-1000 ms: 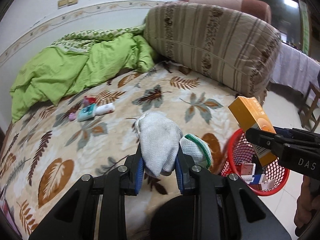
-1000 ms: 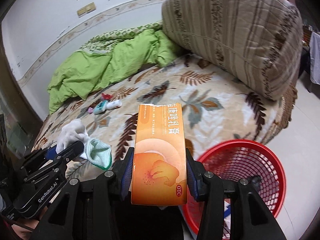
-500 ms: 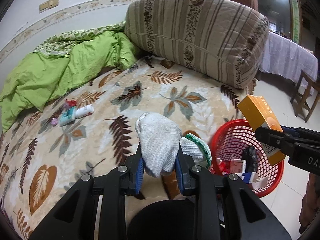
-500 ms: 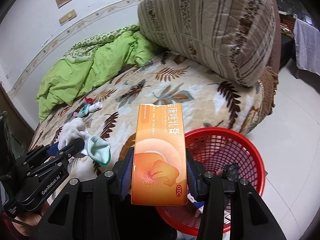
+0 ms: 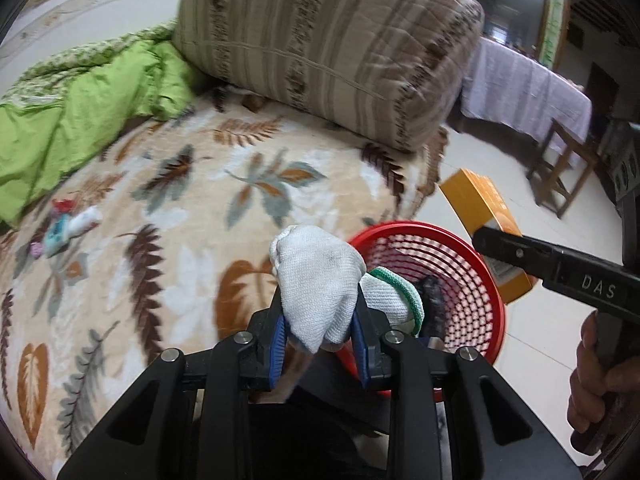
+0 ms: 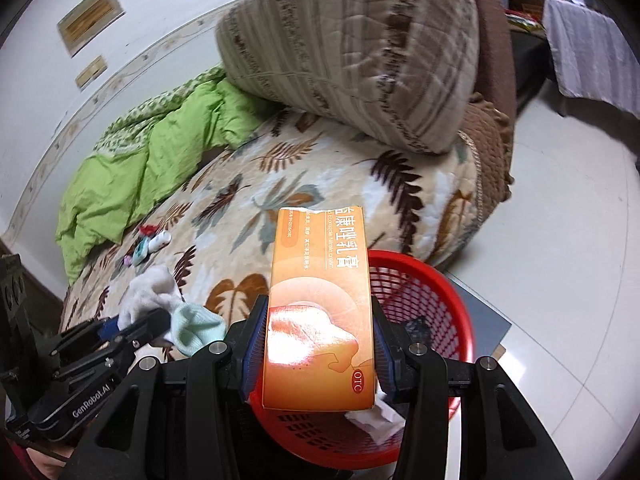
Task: Collect trash
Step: 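Open both tools over the wastebasket, dropping the sock and ointment box, then move both tools back over the trash on the bed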
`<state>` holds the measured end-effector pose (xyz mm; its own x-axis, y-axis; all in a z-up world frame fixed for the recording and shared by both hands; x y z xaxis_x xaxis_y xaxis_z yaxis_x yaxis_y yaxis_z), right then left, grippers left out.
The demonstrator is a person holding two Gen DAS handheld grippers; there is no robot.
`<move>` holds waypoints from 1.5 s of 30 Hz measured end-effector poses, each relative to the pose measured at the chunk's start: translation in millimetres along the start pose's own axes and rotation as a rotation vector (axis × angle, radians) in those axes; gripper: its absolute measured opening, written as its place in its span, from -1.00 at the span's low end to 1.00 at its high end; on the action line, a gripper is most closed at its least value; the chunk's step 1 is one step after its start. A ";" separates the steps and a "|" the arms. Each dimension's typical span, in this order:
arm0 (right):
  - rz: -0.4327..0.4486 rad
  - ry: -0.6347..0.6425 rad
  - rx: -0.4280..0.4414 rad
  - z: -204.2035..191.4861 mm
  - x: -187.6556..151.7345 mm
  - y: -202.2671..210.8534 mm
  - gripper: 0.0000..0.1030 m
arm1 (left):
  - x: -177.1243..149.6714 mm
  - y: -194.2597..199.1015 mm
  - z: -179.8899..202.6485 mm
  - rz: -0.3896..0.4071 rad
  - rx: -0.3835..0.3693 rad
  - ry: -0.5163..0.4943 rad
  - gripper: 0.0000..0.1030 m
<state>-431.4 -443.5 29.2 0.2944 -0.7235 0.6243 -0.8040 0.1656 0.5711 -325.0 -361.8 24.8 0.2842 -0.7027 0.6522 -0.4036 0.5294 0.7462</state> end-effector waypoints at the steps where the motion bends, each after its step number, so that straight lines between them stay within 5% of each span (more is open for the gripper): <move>1: 0.003 -0.005 0.002 3.3 0.6 1.9 -0.04 | -0.5 -3.2 5.0 -0.008 -0.008 -0.008 -0.48; 7: 0.012 -0.050 0.006 18.8 0.0 2.7 -0.04 | -3.5 -25.7 35.8 -0.091 -0.109 -0.036 -0.44; 10: 0.012 -0.076 0.014 27.0 -1.0 0.0 -0.03 | -2.5 -30.1 44.1 -0.103 -0.122 -0.048 -0.02; 20: 0.006 -0.107 0.025 33.8 2.4 -5.1 0.05 | 5.9 -18.9 14.6 -0.068 -0.110 0.032 0.01; 31: -0.094 0.070 0.201 -66.0 10.0 -59.7 0.05 | -8.0 -5.6 -110.2 -0.037 0.059 0.214 0.03; 45: -0.343 0.420 0.454 -268.9 12.5 -230.0 0.05 | -70.7 -40.5 -336.5 -0.090 0.339 0.569 0.03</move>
<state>-103.9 -310.4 49.0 0.6710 -0.3502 0.6536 -0.7390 -0.3873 0.5512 -36.0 -173.6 -6.8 0.7066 -0.3278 0.6271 -0.5812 0.2366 0.7786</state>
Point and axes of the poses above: each gripper's, at about its wrist camera, not at the fingertips, and y roughly against the way its jaws point, z to its right, x to its top, the point moved 10 cm from there along -y, roughly the way its jaws point, and after that the axes turned 14 degrees about x, right-handed, at the moved point
